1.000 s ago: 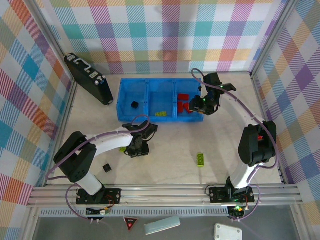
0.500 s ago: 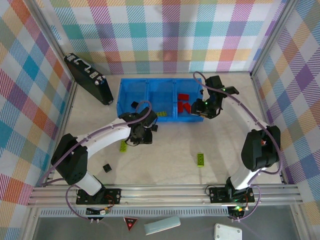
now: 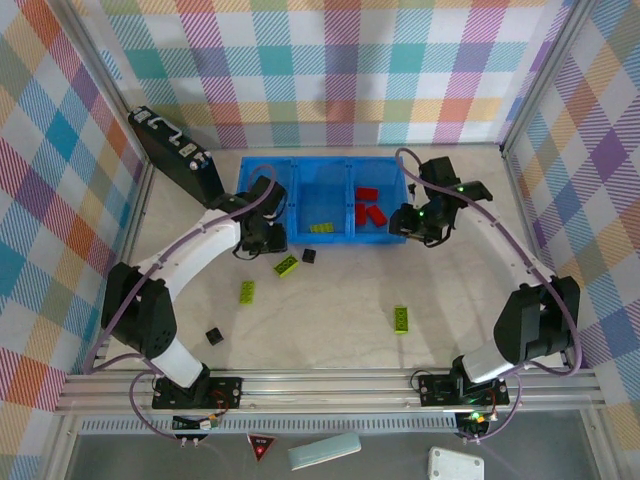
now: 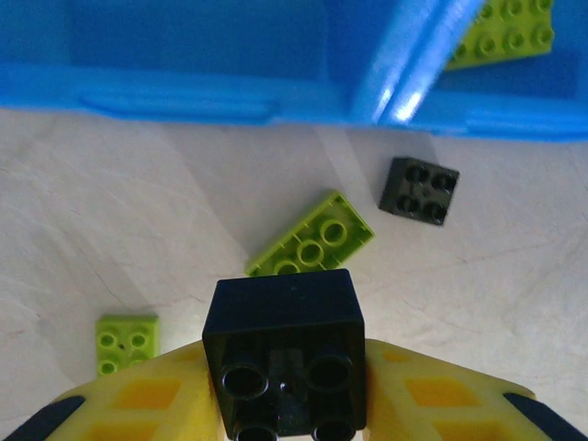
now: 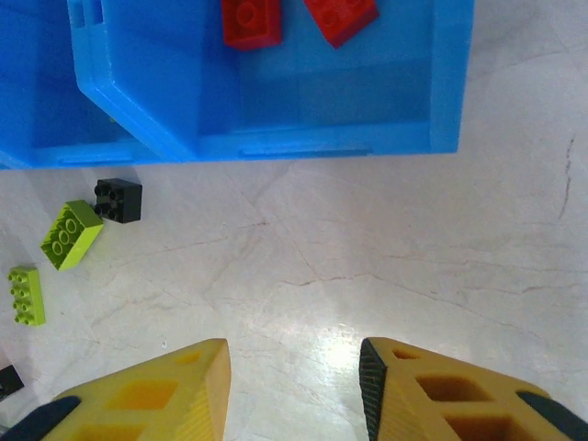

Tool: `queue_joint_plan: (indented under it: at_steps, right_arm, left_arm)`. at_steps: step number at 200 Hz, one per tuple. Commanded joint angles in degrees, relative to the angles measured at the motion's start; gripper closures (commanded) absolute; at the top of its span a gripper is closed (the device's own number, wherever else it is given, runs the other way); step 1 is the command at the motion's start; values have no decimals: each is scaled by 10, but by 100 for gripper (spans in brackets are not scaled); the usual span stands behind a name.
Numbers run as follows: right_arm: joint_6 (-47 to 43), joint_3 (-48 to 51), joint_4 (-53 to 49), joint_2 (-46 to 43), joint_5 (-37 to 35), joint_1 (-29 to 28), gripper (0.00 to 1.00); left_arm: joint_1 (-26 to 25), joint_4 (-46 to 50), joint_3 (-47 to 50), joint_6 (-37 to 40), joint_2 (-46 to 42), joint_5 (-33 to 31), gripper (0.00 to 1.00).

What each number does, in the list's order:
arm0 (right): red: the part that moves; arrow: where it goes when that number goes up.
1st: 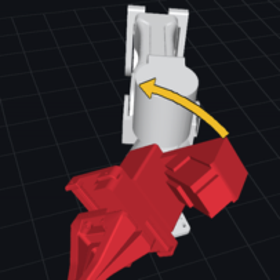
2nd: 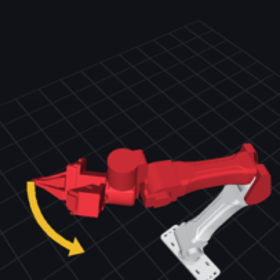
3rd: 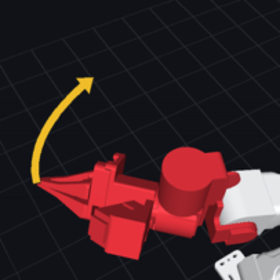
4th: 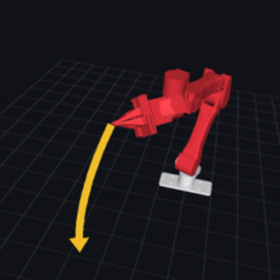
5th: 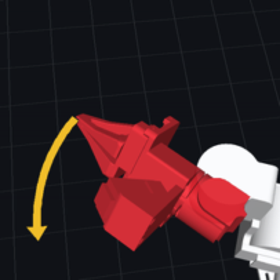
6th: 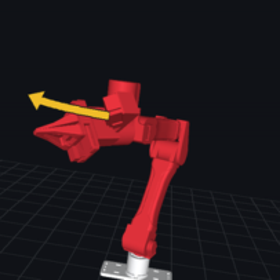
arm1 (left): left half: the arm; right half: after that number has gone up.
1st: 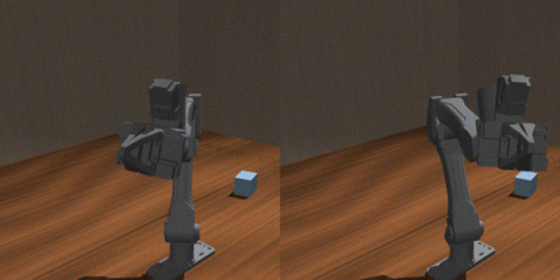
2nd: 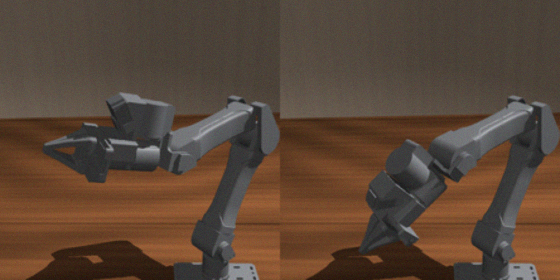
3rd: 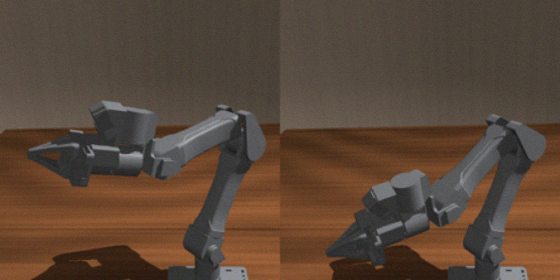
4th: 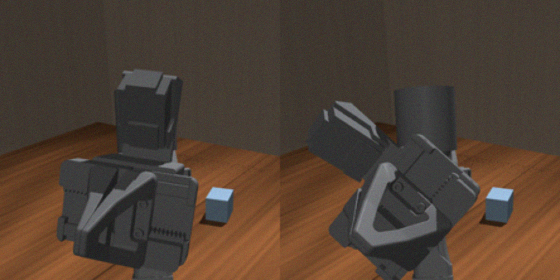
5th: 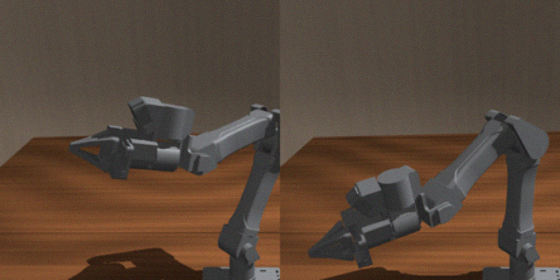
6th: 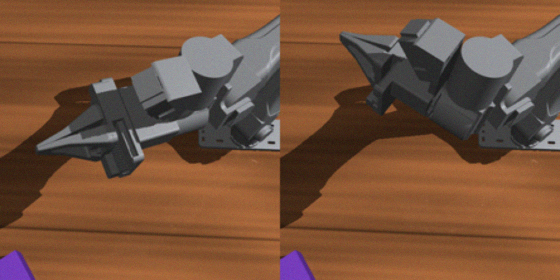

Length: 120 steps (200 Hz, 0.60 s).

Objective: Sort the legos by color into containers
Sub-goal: Place the lego in the container.

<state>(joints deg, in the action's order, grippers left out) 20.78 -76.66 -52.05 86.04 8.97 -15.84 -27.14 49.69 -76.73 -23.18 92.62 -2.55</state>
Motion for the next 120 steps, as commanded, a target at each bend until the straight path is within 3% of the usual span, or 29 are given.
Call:
queue_joint_plan:
  at_steps: [1, 120]
  right_arm:
    - [14, 12, -17, -25, -6, -3, 57]
    - [38, 28, -51, -98, -13, -8, 57]
  left_arm:
    - [22, 19, -36, 41, 23, 4, 61]
    - [89, 39, -220, 134, 187, -19, 61]
